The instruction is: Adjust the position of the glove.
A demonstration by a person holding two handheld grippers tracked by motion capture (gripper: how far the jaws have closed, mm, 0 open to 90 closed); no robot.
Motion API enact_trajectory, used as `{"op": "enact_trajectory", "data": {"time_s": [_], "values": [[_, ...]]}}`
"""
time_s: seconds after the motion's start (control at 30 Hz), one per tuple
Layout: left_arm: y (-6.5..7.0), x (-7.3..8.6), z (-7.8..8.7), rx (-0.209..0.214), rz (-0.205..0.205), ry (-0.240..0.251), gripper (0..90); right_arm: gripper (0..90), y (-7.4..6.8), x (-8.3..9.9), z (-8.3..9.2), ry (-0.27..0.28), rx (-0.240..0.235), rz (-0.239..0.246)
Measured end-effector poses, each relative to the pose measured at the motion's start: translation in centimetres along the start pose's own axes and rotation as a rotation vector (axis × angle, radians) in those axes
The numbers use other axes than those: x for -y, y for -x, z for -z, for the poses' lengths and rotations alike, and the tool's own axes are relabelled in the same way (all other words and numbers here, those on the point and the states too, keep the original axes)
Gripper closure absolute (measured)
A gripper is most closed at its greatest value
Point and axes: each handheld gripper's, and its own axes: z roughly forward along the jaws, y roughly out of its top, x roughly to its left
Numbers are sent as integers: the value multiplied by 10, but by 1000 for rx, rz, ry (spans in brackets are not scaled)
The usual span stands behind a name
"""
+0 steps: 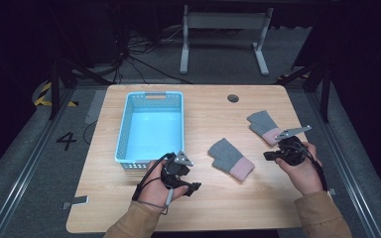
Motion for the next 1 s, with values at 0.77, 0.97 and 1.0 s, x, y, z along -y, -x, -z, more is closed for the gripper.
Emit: {"op": "enact_trajectory", "data": {"time_s": [0.77,0.97,1.0], "values": [[-1,0,5,33,-14,-16,357,900,-61,-41,-22,48,-205,152],[0,0,2,33,-25,-40,352,900,-75,-52,-43,28,-214,182],[1,0,1,38,-27,-44,351,900,-77,-53,-47,23,-215,185]]}}
